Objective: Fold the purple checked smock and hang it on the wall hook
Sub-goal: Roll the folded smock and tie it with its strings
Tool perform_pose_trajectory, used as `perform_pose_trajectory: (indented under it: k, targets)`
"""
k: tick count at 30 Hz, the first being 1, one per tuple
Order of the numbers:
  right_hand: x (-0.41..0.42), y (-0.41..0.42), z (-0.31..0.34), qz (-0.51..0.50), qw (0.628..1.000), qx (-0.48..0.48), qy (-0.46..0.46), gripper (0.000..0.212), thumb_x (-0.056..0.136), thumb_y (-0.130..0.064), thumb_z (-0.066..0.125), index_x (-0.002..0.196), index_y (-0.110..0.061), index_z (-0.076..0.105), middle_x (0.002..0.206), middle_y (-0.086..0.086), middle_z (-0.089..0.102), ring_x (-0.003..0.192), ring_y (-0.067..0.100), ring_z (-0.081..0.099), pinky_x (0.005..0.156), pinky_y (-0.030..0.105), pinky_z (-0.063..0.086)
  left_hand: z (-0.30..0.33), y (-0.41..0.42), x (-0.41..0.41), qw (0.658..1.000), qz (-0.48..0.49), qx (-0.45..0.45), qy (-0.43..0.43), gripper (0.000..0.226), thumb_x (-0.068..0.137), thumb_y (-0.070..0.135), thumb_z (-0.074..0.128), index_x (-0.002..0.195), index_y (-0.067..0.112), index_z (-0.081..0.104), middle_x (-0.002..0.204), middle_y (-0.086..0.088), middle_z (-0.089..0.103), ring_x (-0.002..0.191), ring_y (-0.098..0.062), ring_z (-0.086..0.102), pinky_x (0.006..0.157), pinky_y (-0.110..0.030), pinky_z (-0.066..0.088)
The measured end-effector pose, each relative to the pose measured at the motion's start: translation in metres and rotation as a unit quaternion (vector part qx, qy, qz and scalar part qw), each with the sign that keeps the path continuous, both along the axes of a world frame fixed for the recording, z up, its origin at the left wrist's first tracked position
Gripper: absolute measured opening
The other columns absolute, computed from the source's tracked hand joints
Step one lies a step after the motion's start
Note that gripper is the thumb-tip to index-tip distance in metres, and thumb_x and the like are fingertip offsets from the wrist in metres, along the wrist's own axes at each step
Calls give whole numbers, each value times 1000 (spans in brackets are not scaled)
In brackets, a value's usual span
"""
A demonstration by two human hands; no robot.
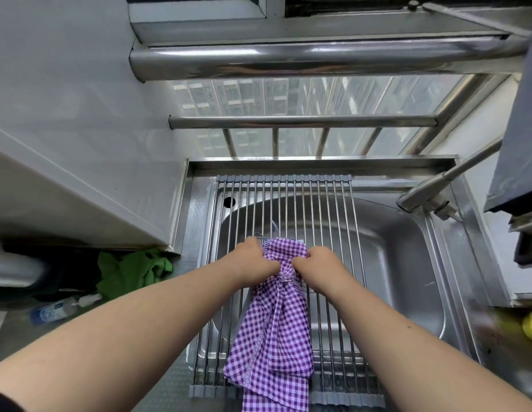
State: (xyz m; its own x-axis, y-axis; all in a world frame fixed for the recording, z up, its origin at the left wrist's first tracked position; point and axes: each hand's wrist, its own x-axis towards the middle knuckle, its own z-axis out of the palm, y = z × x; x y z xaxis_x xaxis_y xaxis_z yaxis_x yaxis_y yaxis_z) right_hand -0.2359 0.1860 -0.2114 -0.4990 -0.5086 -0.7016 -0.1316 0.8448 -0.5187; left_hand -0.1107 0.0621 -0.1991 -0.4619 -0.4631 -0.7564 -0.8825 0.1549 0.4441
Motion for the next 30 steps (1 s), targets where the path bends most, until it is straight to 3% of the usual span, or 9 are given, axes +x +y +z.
perform_pose_trajectory:
  k: [3,5,8,12,16,19,22,27,30]
  targets:
    - [6,-3,7,-33,998,-41,-18,22,101,-29,51,90,-17,66,86,4,72,68,23,64,64,41,56,3,-1,3,991,93,91,-11,93,83,40,80,148,11,19,118,-13,61,92,-20,69,65,-30,59]
    - [9,-5,12,-69,994,-70,-39,24,102,-33,47,99,-21,68,94,3,76,80,26,74,78,50,63,5,-3,7,987,108,117,21,99,78,53,83,149,8,30,125,-11,65,99,-22,71,73,-33,60]
    - [8,-9,29,-86,990,-108,-10,22,106,-36,45,110,-24,64,101,-3,73,89,18,71,77,41,59,23,-4,12,980,38,175,87,56,86,58,77,129,25,65,115,4,77,98,-16,74,92,-34,57]
    - [2,-15,55,-78,984,-157,29,19,109,-33,46,113,-23,62,103,-8,67,92,11,64,66,28,44,52,-6,13,972,50,189,127,6,93,17,72,92,18,66,87,3,74,70,-9,69,65,-23,53]
    - [-1,-19,84,-89,974,-205,41,24,109,-33,48,126,-23,62,117,-7,68,104,15,63,88,34,46,83,-7,8,970,119,144,156,24,91,1,52,74,18,47,64,4,55,51,-9,49,52,-22,40]
    - [-4,-21,109,-102,964,-240,48,22,109,-32,47,119,-26,67,112,-6,73,103,17,67,89,38,50,103,-13,12,962,155,124,187,14,84,-6,50,85,7,53,78,-10,59,66,-20,55,61,-32,49]
    - [-1,-23,128,-146,945,-289,-40,31,110,-31,47,98,-27,75,101,-3,80,100,24,75,91,46,59,122,-23,14,945,191,158,215,39,77,-19,46,109,-5,65,111,-25,73,103,-38,69,99,-53,57]
    - [2,-24,163,-141,934,-327,-20,27,111,-35,47,109,-31,73,106,-4,80,104,21,75,97,52,58,157,-36,22,943,118,184,250,51,77,-9,57,125,9,63,125,-20,71,121,-44,66,109,-58,50]
    - [-1,-21,185,-125,931,-342,13,25,109,-44,50,117,-30,70,111,-5,78,105,17,73,96,49,58,178,-37,28,945,41,168,278,50,87,1,76,131,19,61,124,-6,74,114,-24,73,96,-39,59]
